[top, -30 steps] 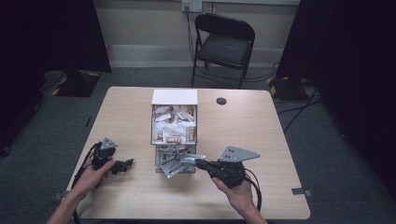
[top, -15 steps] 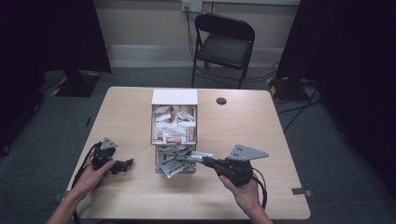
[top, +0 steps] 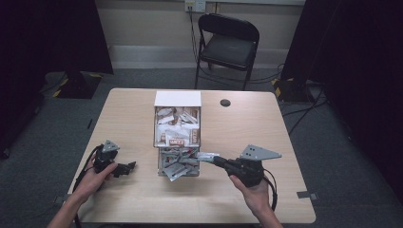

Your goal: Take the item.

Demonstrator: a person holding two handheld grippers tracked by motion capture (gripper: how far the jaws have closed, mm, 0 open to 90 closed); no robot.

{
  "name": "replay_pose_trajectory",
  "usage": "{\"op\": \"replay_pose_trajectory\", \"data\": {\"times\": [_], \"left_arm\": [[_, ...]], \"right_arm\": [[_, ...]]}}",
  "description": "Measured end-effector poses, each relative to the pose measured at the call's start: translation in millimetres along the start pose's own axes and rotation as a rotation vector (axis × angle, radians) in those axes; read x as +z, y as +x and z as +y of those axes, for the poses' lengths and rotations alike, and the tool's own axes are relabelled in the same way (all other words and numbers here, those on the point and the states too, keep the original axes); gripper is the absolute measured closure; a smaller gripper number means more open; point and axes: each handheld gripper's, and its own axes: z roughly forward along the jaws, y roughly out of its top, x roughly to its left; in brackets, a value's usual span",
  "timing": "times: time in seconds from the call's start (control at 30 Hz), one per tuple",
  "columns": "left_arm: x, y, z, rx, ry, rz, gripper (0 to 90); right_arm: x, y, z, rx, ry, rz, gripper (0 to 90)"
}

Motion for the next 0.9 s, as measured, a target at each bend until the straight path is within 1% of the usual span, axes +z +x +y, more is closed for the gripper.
{"op": "replay_pose_trajectory", "data": {"times": [0.3,0.63,0.8,0.9], "left_arm": [[0.0,0.0,0.0,0.0,0.0,0.0,0.0],[0.0,0.0,0.0,0.0,0.0,0.0,0.0],[0.1,0.1,0.0,0.001,-0.001,-0.002,0.0],[0.1,0.1,0.0,0.001,0.0,-0.001,0.0]], "right_arm": [[-5.5,-8.4,0.6,0.01,-0.006,-0.032,90.0],[-11.6,-16.5,4.5,0.025,-0.03,-0.059,90.0],[-11.5,-20.4,10.0,0.021,-0.042,-0.068,90.0],[-10.2,-21.8,12.1,0.016,-0.039,-0.073,90.0]]}}
